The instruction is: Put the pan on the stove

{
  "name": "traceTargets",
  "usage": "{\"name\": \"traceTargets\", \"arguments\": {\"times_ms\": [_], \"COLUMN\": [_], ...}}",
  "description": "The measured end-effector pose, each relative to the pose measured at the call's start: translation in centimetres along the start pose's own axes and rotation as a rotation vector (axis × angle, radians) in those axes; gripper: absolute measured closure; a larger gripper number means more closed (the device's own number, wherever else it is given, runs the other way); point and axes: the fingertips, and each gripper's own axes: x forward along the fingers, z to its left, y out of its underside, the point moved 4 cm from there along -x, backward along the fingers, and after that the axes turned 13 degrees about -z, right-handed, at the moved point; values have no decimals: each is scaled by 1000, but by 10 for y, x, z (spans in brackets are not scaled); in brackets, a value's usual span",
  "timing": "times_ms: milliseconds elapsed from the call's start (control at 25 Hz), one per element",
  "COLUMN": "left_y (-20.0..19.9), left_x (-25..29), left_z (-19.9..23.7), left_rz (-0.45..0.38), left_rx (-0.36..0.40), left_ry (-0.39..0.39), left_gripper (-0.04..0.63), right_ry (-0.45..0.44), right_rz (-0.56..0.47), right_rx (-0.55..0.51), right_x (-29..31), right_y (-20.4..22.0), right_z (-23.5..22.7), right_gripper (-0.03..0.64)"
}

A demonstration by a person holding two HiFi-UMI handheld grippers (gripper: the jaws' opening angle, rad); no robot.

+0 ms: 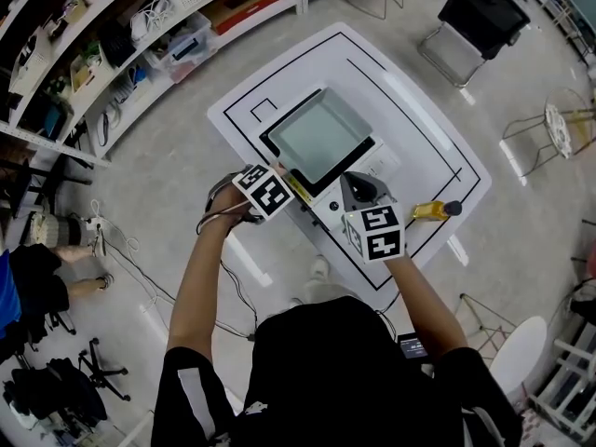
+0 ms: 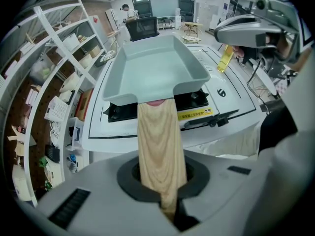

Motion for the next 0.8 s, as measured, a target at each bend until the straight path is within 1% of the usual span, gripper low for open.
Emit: {"name": "traceTargets", "arguments": {"times_ms": [280,400,480,560,640,800], "left_y": [2,1,-1,-2,-2,-3], "left_x": [-1,0,-1,-3,-4,-8], "left_z": [0,-1,-2,-2,-2,-4], "left_rz": [8,-13,-28,-35,-43,-69], "left_rx": [-1,-25,-45,-50,-52,-79], "left_ry": [27,60,83,94,97,94], "left_gripper": [574,572,557,520,498,492], "right_ry": [-1,-4,-5,-4,-4,-6], "right_rz": [11,12,11,11,10,5], "right_rx": [-3,-7,-9,-9,-10,-17], "right_x": [0,2,2,3,3,0], "right_y": [0,0,0,0,-2,-5], "right_z": [2,2,2,2,4,6], "right_gripper": [615,615,615,615,615,615]}}
